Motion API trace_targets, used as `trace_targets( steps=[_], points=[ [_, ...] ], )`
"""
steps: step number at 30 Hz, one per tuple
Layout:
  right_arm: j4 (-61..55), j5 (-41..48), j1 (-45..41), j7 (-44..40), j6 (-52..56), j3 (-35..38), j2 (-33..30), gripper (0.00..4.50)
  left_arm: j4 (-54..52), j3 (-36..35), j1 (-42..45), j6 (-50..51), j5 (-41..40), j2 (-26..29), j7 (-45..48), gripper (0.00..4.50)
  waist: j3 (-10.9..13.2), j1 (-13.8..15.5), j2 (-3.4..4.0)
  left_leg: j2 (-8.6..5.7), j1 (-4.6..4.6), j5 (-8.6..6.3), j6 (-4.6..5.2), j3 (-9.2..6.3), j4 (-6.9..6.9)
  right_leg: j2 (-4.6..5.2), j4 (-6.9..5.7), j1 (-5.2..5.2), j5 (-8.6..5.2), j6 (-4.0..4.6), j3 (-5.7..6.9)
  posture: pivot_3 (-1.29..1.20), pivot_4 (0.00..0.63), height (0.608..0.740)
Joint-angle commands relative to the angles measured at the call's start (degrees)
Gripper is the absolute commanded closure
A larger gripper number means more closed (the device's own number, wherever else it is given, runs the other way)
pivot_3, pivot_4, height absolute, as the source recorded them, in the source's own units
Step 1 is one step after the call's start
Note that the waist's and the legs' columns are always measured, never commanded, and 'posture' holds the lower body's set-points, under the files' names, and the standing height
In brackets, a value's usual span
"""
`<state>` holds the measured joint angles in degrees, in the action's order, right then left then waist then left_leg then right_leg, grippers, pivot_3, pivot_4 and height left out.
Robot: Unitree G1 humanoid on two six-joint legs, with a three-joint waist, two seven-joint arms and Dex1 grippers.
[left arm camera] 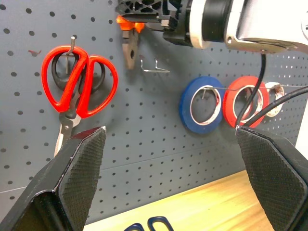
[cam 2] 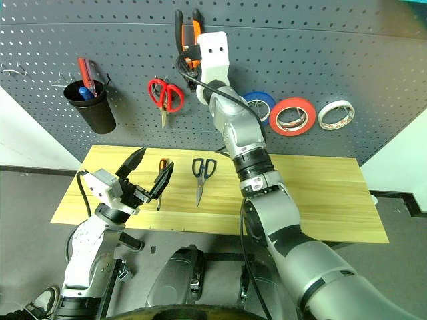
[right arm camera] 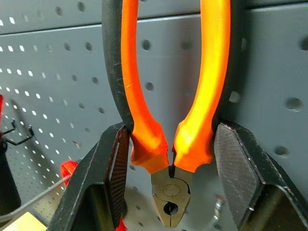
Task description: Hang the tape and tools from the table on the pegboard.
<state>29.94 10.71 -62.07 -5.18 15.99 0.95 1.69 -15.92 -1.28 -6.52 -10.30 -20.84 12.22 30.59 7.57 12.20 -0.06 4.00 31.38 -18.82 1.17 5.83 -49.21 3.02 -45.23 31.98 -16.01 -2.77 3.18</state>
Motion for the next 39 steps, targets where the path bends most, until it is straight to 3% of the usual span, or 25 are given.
trace_targets(
  steps=[1,15,39],
  points=[
    [-5.05,-0.23,-0.01,2.78,1.40,2.86,-1.95,2.23,-1.77,-0.13,0.26,-0.14,-0.83,0.35,0.47,0.00,0.04,-0.10,0.04,0.00,0.00,0.00,0.00,0.00,0.00,0.00,0.00,0.01,0.00,0.00,0.00,0.34,0.167,0.657],
    [-10.26,0.52,1.78,3.78,5.75,3.57,-3.48,2.23,-0.35,0.00,1.20,0.08,-1.06,0.42,1.37,0.00,0.46,-0.19,0.15,-0.03,0.10,0.00,0.01,0.00,-0.01,0.03,0.00,0.09,-0.01,-0.01,0.00,0.32,0.165,0.657],
    [-17.62,5.38,4.06,-2.47,8.92,2.33,-2.49,2.23,3.00,0.28,1.56,-1.20,-1.12,-0.28,3.03,0.00,0.94,-0.98,0.26,-0.13,0.42,-0.01,0.06,0.03,0.01,0.17,0.01,0.37,-0.07,-0.07,0.03,0.29,0.161,0.657]
  ],
)
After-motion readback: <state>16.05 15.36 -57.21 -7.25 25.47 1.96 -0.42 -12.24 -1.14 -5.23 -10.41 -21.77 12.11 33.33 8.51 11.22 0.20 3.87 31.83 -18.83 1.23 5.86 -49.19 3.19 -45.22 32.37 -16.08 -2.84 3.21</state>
